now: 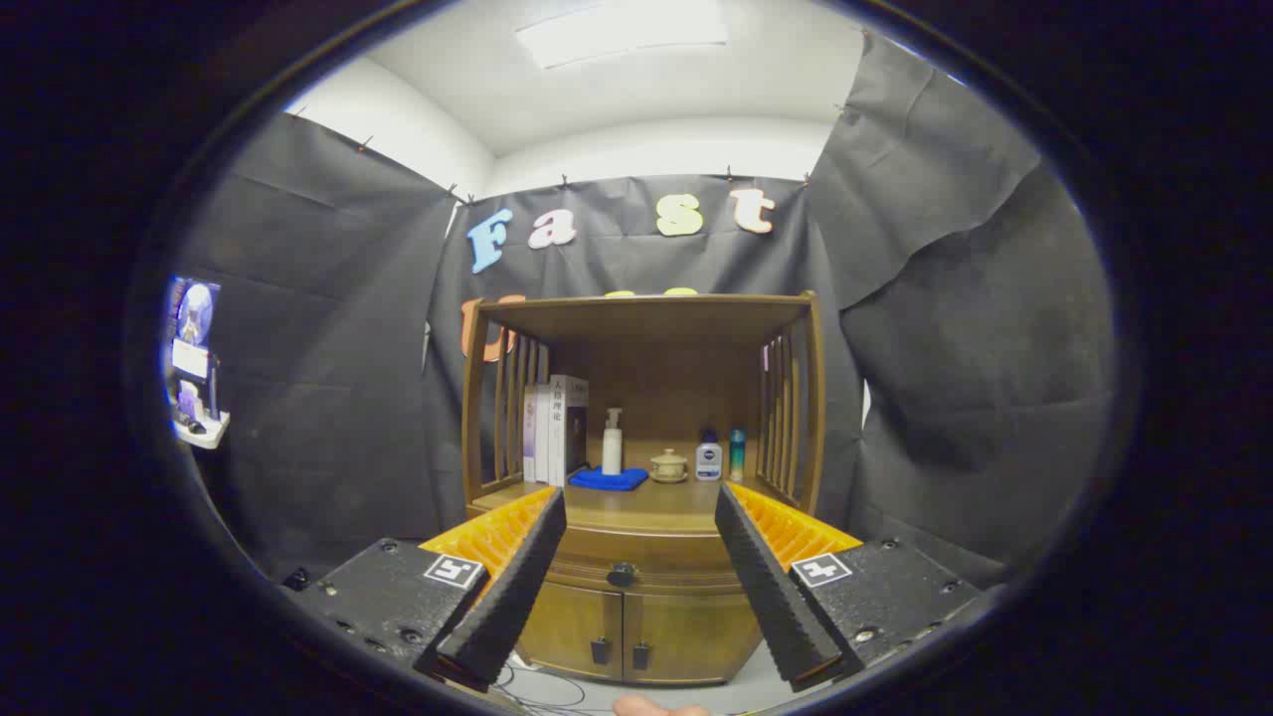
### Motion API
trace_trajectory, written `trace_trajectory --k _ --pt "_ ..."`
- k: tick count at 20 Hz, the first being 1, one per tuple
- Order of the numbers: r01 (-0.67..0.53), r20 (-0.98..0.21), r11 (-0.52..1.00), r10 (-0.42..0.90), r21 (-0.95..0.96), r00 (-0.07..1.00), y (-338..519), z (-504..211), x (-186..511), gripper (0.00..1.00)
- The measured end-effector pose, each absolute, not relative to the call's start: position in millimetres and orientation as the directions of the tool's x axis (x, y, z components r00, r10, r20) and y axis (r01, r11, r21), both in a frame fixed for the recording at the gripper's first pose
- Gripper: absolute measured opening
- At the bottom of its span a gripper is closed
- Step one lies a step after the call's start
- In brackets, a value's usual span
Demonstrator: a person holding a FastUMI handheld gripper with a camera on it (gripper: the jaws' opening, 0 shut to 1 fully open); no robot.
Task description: Pull open the drawer, take out the items inside it, and place them on the countertop above the cabinet.
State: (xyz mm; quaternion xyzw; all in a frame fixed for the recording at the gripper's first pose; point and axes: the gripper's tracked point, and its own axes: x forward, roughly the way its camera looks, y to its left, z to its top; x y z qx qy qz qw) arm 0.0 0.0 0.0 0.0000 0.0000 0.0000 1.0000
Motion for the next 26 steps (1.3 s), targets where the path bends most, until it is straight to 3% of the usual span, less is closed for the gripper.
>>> trace_trajectory --k 14,26 --pt "0.014 0.004 0.999 -0.014 0.03 1.0 -4 -1 1 0.98" --pt "0.034 -0.065 0.998 -0.031 0.048 0.997 -11 -26 15 0.98"
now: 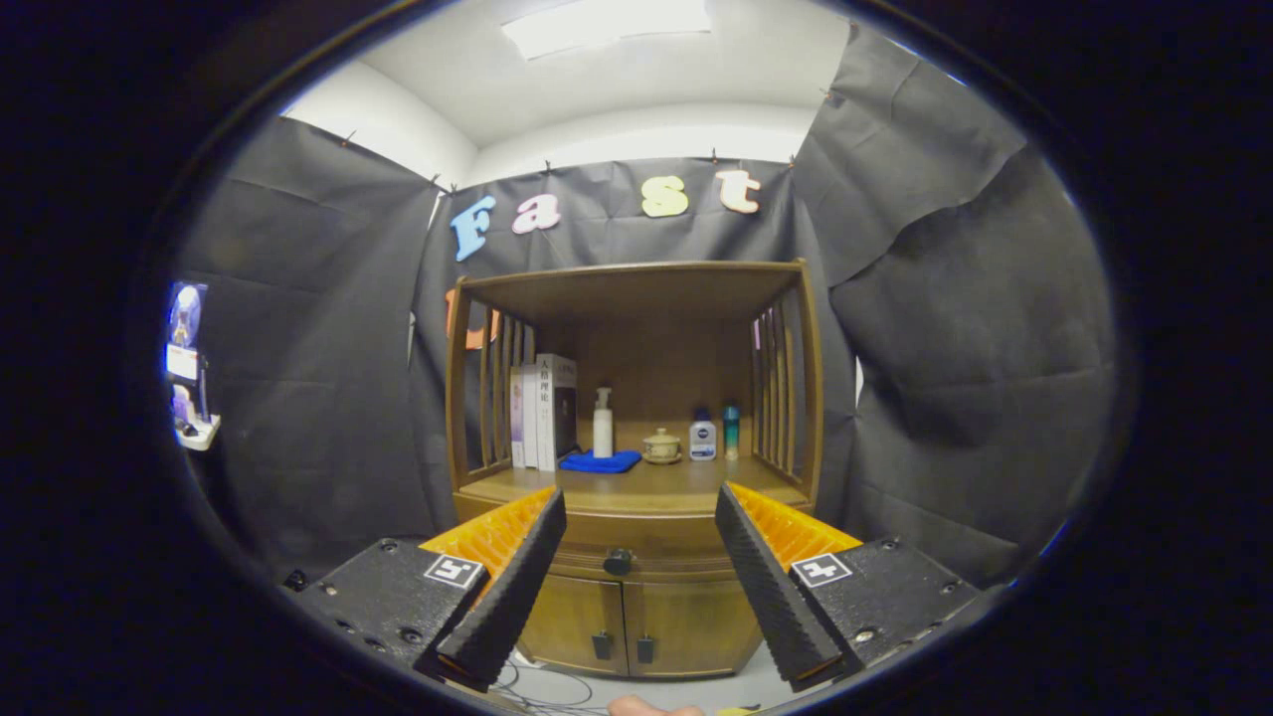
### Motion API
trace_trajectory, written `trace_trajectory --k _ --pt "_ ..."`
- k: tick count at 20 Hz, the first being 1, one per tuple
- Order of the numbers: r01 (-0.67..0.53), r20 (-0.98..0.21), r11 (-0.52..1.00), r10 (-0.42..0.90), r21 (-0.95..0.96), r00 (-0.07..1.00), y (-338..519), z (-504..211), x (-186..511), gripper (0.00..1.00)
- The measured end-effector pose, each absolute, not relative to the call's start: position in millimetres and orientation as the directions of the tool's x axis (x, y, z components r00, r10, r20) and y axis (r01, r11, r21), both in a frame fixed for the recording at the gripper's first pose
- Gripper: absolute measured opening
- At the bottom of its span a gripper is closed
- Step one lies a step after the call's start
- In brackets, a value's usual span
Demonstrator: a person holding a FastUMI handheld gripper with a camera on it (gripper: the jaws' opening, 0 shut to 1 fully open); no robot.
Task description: Pull open the drawer, take out the items inside it, and place them on the countertop above the cabinet.
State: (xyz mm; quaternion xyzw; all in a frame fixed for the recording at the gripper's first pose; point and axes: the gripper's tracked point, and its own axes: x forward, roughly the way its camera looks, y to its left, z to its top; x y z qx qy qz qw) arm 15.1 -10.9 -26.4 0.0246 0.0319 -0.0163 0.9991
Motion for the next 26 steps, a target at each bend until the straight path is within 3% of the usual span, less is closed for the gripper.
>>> trace_trajectory --k 22,26 --pt "0.022 -0.258 1.0 -0.018 0.015 0.966 29 -166 173 0.98" --pt "0.031 -0.318 0.999 -0.024 0.017 0.948 26 -202 201 0.92"
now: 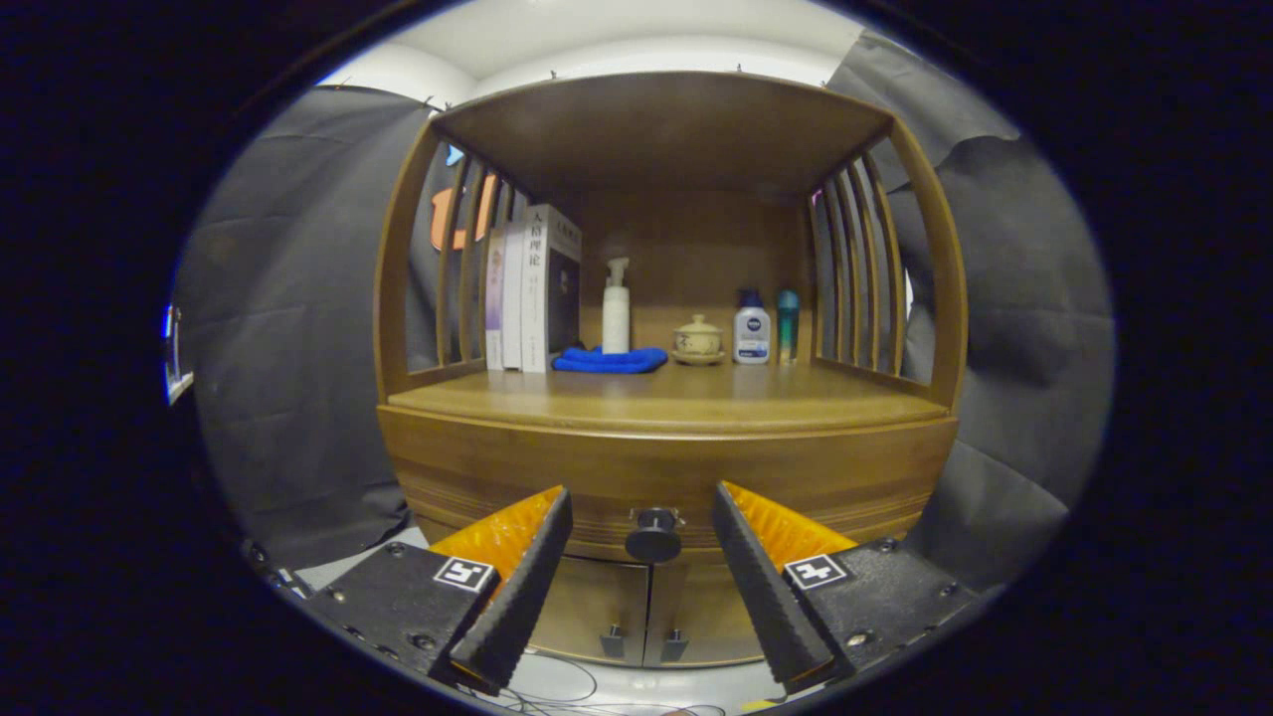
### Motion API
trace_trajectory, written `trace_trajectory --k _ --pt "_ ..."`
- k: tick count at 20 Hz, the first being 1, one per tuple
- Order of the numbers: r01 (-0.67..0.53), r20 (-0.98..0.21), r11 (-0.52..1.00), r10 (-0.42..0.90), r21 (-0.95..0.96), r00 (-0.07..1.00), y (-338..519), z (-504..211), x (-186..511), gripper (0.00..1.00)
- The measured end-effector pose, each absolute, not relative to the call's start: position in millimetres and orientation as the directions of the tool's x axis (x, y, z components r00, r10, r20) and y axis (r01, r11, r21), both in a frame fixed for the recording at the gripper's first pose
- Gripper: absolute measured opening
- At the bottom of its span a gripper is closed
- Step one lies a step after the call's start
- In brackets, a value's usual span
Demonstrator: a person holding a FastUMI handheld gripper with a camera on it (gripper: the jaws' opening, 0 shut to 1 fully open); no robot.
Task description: Pull open the drawer, take out the items inside it, and place them on the countertop above the cabinet.
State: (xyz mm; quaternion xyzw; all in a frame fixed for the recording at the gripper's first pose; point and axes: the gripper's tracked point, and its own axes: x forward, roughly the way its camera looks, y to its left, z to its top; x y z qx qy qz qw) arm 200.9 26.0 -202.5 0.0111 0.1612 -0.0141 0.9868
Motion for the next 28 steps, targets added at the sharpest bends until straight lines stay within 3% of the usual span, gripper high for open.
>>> trace_trajectory --k 9,12,20,28 --pt "0.079 -0.352 0.997 -0.079 -0.014 0.933 17 -256 245 0.67" --pt "0.113 -0.355 0.993 -0.115 -0.024 0.928 15 -266 252 0.52" --pt "0.126 -0.37 0.991 -0.132 -0.041 0.92 15 -267 249 0.38" --pt "0.11 -0.378 0.993 -0.12 -0.048 0.918 21 -260 186 0.36"
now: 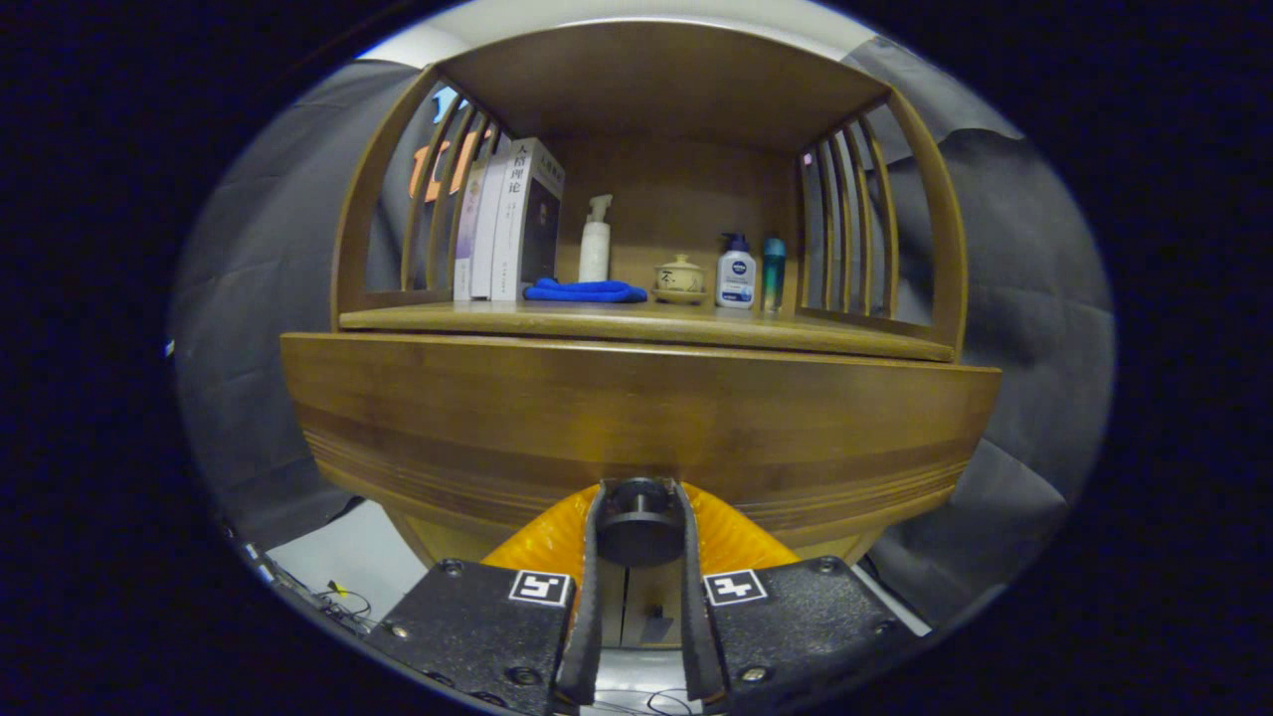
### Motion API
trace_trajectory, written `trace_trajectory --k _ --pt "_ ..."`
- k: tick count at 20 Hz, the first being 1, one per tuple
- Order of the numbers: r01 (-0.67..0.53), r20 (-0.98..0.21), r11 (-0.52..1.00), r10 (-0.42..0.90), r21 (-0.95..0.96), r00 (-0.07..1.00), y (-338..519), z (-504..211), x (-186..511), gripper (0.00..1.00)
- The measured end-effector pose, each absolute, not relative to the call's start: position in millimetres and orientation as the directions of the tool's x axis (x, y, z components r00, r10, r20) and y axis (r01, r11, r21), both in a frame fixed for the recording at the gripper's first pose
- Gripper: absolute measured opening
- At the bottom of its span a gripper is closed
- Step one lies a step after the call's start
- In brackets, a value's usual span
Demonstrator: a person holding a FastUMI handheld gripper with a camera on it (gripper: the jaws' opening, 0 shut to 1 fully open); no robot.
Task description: Pull open the drawer, take out the items inside it, and place them on the countertop above the cabinet.
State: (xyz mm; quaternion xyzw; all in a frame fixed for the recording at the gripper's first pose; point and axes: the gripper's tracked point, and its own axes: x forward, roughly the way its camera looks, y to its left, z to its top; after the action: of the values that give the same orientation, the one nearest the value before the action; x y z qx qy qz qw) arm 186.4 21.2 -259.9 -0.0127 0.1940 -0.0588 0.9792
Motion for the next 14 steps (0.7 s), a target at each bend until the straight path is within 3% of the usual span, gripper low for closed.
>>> trace_trajectory --k 14 --pt "0.037 -0.408 0.998 -0.056 -0.055 0.911 32 -259 76 0.36"
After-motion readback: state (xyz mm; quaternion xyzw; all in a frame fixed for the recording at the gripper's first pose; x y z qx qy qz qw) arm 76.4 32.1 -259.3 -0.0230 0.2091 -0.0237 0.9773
